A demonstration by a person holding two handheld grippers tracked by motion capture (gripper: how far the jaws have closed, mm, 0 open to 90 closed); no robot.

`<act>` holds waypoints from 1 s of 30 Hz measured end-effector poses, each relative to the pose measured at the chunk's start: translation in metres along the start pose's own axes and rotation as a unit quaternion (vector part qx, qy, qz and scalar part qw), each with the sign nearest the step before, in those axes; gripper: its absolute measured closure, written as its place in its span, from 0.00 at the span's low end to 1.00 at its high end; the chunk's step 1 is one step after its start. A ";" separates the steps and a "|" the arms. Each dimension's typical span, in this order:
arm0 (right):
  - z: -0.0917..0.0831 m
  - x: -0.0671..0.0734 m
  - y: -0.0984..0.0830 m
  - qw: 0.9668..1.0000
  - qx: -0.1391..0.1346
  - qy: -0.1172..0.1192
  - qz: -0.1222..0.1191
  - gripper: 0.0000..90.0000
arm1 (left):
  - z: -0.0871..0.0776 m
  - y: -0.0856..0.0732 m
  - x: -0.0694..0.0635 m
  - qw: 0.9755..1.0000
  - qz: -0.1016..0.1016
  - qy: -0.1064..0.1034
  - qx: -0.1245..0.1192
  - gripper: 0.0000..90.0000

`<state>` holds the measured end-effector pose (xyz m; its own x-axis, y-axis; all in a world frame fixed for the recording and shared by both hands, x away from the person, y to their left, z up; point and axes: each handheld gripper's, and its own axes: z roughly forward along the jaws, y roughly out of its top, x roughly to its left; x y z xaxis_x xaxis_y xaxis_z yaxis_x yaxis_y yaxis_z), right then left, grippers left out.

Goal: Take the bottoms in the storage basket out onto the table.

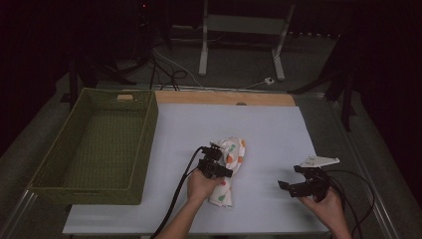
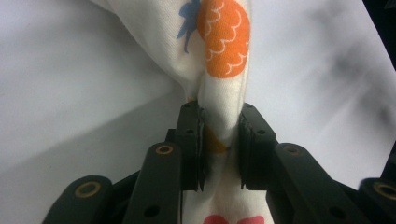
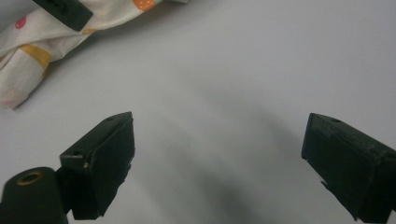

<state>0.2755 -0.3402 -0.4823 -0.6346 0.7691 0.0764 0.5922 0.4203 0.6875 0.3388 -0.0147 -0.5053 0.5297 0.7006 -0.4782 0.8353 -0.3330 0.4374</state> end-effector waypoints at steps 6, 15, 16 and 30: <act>0.004 0.001 0.002 1.000 0.004 0.003 0.000 0.11 | -0.001 0.000 0.000 1.000 0.006 -0.003 -0.007 0.76; 0.009 0.001 0.002 1.000 0.011 0.012 0.000 0.11 | -0.004 0.000 0.001 1.000 0.018 -0.014 -0.015 0.57; 0.009 0.001 0.002 1.000 0.011 0.011 -0.002 0.11 | -0.005 0.000 0.001 1.000 0.019 -0.016 -0.017 0.55; 0.009 0.001 0.002 1.000 0.014 0.013 -0.001 0.11 | -0.028 -0.006 0.006 0.997 0.049 -0.012 -0.054 0.35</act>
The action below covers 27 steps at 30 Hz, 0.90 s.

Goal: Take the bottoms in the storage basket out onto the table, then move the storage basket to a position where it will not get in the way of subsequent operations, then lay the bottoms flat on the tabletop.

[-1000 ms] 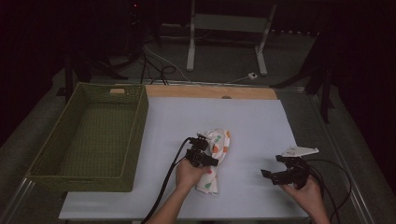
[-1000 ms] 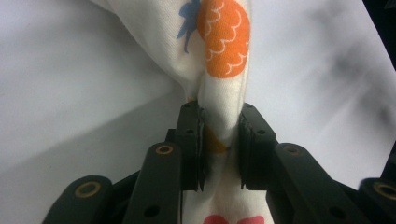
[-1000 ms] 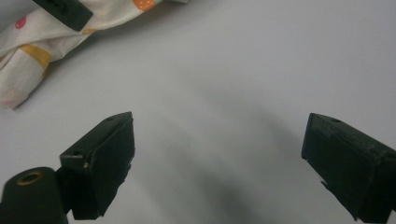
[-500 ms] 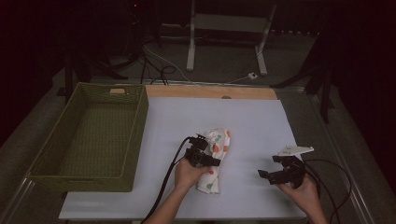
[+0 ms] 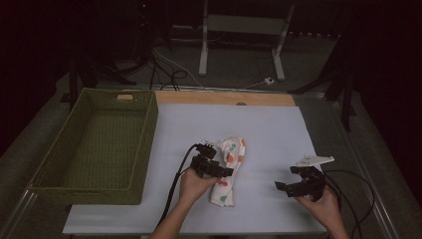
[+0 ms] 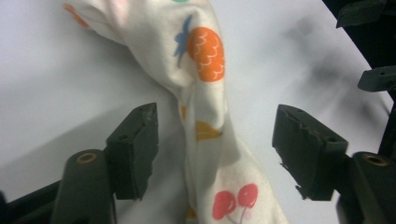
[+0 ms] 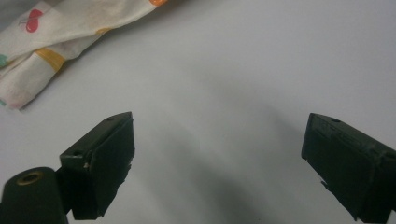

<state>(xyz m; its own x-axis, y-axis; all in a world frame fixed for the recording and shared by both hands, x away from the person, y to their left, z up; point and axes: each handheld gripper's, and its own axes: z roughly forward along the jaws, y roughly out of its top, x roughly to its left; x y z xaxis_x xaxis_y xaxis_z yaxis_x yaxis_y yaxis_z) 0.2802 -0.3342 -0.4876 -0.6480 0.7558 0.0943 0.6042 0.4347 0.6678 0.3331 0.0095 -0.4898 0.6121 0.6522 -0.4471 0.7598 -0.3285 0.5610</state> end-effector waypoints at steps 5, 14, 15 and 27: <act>0.001 0.000 0.000 1.000 0.000 0.003 0.002 0.11 | -0.009 -0.007 0.006 1.000 0.013 0.001 -0.017 0.31; 0.003 0.002 0.001 1.000 0.002 0.006 -0.004 0.11 | -0.023 -0.016 0.015 0.999 0.021 0.016 -0.037 0.27; 0.004 0.002 0.001 1.000 0.001 0.006 -0.001 0.11 | -0.023 -0.016 0.015 0.999 0.026 0.015 -0.041 0.27; 0.005 0.003 0.002 1.000 0.000 0.008 -0.002 0.11 | -0.026 -0.025 0.018 0.995 0.039 0.042 -0.076 0.25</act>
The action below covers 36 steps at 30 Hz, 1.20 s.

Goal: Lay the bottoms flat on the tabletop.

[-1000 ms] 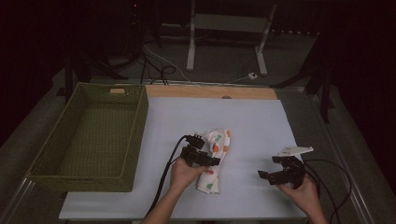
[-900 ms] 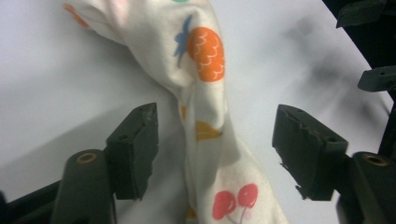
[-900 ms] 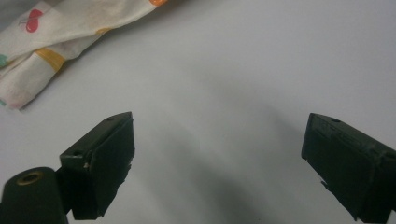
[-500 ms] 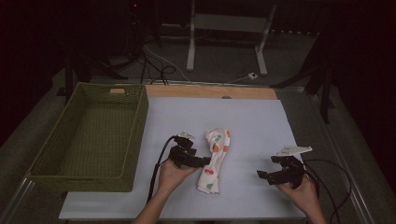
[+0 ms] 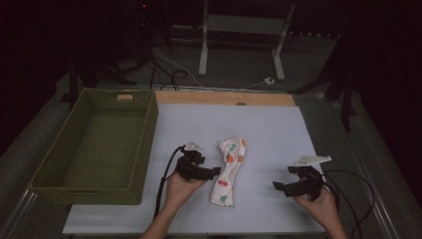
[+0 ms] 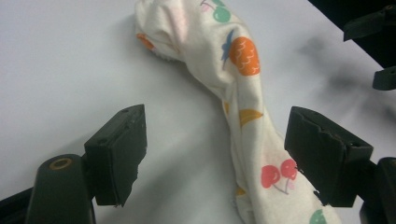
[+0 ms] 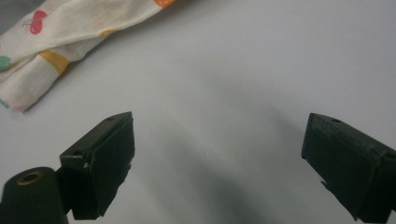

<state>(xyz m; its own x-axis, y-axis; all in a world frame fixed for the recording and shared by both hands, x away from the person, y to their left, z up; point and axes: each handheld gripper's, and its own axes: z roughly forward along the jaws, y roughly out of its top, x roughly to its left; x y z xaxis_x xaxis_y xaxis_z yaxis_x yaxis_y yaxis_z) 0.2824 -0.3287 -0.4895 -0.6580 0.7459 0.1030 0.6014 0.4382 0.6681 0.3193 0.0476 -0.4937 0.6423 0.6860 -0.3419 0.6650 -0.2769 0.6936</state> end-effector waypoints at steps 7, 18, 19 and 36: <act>0.001 0.000 0.006 1.000 -0.005 0.008 -0.002 0.11 | 0.001 0.000 0.003 1.000 0.001 0.014 -0.010 0.27; 0.013 0.007 0.031 0.999 -0.014 0.030 -0.011 0.15 | 0.019 0.000 -0.001 1.000 0.003 0.000 0.008 0.42; 0.015 0.007 0.033 0.999 -0.014 0.032 -0.010 0.16 | 0.021 0.000 -0.002 1.000 0.003 -0.007 0.012 0.44; 0.029 0.000 0.044 0.999 -0.011 0.037 -0.010 0.21 | 0.046 0.001 -0.021 0.997 0.025 -0.057 0.046 0.88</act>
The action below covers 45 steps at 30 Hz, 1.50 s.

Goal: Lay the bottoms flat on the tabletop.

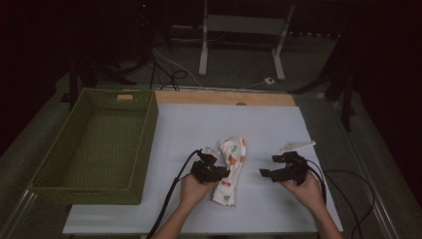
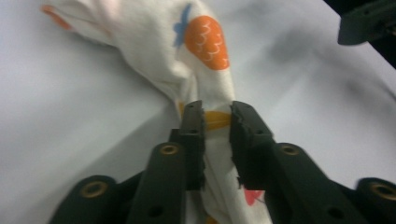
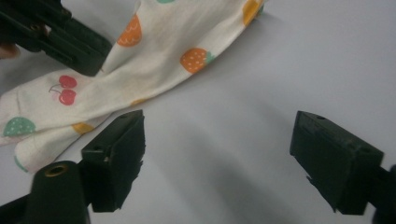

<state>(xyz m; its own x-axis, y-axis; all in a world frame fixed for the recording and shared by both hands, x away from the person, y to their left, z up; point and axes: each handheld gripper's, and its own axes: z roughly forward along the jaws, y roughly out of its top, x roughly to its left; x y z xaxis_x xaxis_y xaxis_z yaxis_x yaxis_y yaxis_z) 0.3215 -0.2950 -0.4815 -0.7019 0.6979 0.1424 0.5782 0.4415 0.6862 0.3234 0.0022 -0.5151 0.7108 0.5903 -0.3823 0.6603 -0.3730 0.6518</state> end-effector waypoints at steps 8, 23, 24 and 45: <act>0.005 0.002 0.001 1.000 -0.006 0.005 -0.001 0.26 | 0.012 0.003 -0.012 1.000 0.014 -0.014 0.011 0.99; 0.024 0.011 0.016 0.999 0.036 0.032 -0.021 0.41 | 0.017 0.008 -0.025 0.999 0.037 -0.012 0.018 0.90; 0.024 0.011 0.020 0.998 0.040 0.033 -0.025 0.41 | 0.013 0.009 -0.023 0.999 0.033 -0.008 0.012 0.88; 0.080 0.013 0.043 0.991 0.129 0.042 -0.022 0.63 | 0.002 -0.013 0.009 0.999 -0.007 -0.001 0.036 0.89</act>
<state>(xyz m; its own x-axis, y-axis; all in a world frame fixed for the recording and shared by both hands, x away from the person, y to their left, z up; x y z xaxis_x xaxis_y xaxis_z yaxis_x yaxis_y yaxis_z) 0.3705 -0.2216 -0.5075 -0.7546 0.6301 0.1832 0.6258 0.6071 0.4897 0.3211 0.0111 -0.5283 0.7013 0.5952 -0.3924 0.6864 -0.4150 0.5972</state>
